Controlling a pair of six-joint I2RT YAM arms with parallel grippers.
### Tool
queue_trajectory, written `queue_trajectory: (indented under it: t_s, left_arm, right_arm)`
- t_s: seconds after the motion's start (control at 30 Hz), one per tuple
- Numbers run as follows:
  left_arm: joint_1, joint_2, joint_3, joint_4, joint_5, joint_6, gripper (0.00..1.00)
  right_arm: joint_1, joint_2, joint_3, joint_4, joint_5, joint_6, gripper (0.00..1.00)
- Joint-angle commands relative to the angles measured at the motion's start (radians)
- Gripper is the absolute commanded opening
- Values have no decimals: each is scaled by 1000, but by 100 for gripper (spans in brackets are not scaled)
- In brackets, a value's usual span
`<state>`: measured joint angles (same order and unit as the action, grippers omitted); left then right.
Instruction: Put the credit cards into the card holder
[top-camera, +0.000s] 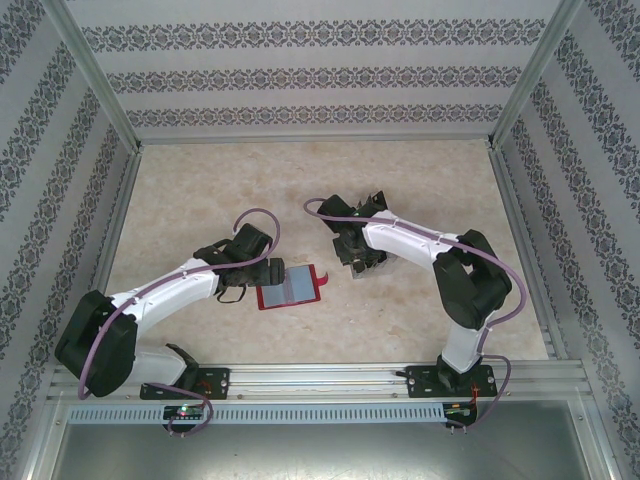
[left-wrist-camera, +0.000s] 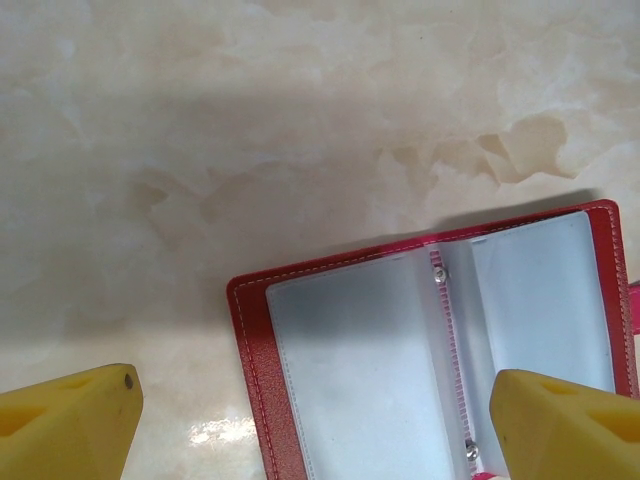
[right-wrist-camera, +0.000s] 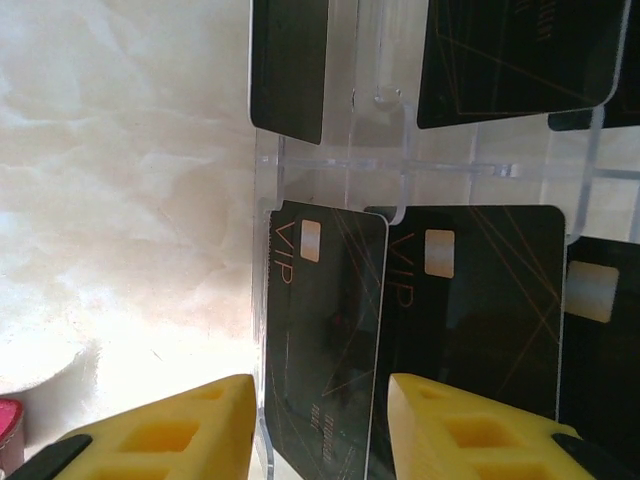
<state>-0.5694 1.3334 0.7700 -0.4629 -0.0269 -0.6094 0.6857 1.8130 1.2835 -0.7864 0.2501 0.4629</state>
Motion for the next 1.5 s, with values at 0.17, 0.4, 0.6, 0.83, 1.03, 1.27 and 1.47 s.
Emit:
queue_trajectory:
  t_s: [0.17, 0.4, 0.6, 0.83, 1.03, 1.27, 1.47]
  left_arm:
    - [-4, 8, 18, 20, 3, 5, 91]
    - [-3, 12, 12, 27, 7, 5, 91]
    - [-2, 15, 10, 33, 10, 5, 91]
    - [-2, 16, 8, 36, 15, 5, 91]
    - [-2, 18, 9, 41, 18, 4, 91]
    - [-3, 20, 9, 43, 18, 3, 91]
    - [-3, 18, 8, 43, 19, 1, 91]
  right_arm:
    - [16, 55, 27, -24, -8, -18, 39]
    - [17, 16, 23, -22, -7, -13, 36]
    - [13, 9, 25, -25, -2, -14, 33]
    - [10, -2, 22, -22, 0, -13, 29]
    - [7, -17, 24, -23, 2, -15, 27]
    - [5, -14, 24, -18, -10, -17, 21]
    - [3, -9, 19, -14, -18, -17, 14]
